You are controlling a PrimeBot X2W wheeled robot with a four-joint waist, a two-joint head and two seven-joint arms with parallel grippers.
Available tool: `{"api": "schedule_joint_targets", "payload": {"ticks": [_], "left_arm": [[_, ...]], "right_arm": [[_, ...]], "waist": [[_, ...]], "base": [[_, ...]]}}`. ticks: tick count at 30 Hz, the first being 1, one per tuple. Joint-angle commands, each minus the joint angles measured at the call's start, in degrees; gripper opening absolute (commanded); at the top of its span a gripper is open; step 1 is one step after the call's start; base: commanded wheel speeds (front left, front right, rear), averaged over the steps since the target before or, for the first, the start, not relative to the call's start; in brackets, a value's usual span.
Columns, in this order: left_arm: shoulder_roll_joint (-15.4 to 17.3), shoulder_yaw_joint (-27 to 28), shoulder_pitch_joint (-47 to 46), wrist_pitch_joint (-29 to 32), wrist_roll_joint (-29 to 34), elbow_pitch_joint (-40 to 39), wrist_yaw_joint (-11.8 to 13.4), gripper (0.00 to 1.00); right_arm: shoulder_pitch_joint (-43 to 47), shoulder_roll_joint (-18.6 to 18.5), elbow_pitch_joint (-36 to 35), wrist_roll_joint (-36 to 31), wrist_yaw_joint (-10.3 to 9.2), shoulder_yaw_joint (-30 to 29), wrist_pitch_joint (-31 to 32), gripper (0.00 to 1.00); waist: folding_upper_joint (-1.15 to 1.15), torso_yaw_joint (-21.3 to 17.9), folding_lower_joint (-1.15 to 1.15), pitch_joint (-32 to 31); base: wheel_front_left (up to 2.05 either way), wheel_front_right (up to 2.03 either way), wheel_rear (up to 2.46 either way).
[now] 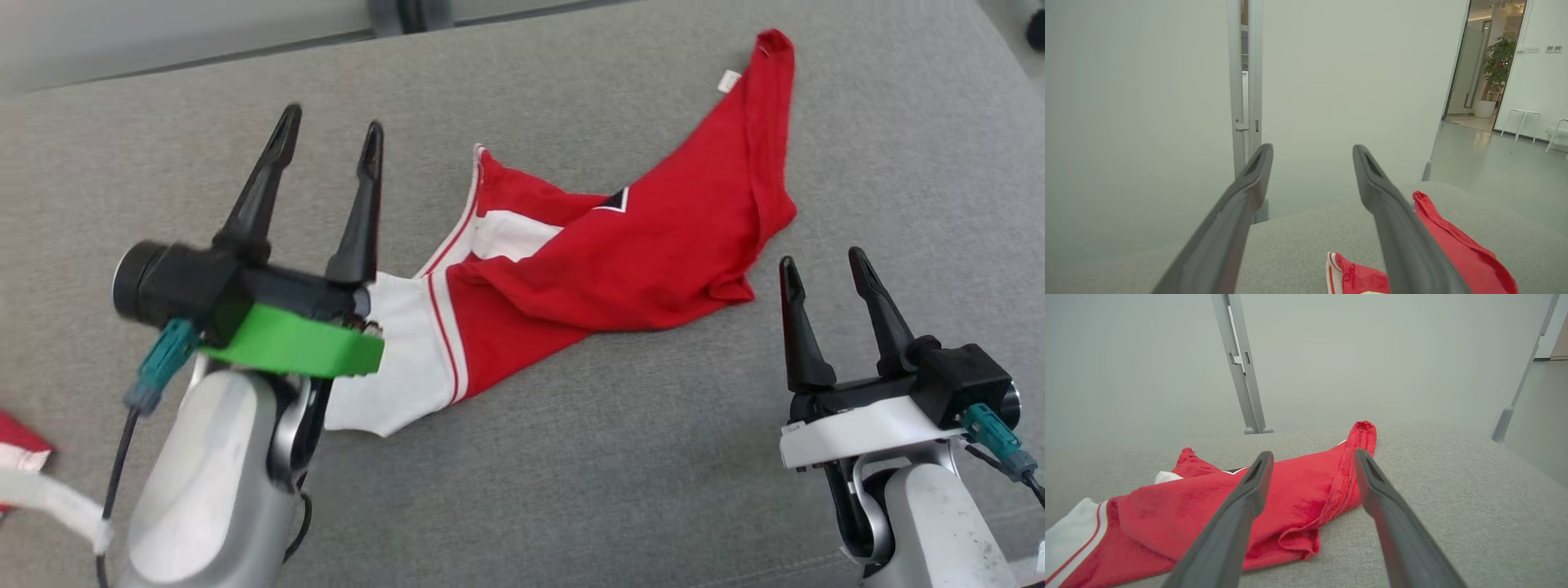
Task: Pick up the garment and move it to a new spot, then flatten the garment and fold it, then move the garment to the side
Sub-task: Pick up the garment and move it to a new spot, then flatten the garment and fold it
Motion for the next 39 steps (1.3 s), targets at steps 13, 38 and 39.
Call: {"api": "schedule_joint_targets", "payload": {"ticks": [13, 38, 39], "left_arm": [[-5.5, 9.3, 22.8, 0.0, 7.8, -8.4, -3.4, 1.0], [-6.2, 4.4, 17.0, 0.0, 4.8, -7.2, -3.1, 1.0], [-6.2, 4.4, 17.0, 0.0, 4.5, -7.2, -3.1, 1.0]], "right_arm": [[3.9, -0.2, 1.0, 0.2, -0.08, 1.8, -0.2, 1.0], [-23.6, -9.4, 25.8, -1.4, -0.09, 14.6, 20.5, 1.0], [-24.5, -10.0, 26.7, -0.6, -0.09, 15.5, 22.5, 1.0]], "waist": [[0.0, 11.6, 0.0, -8.1], [0.0, 24.5, 0.0, -0.4], [0.0, 24.9, 0.0, -0.3]], "base": [[0.0, 0.0, 0.0], [0.0, 0.0, 0.0], [0.0, 0.0, 0.0]]}}
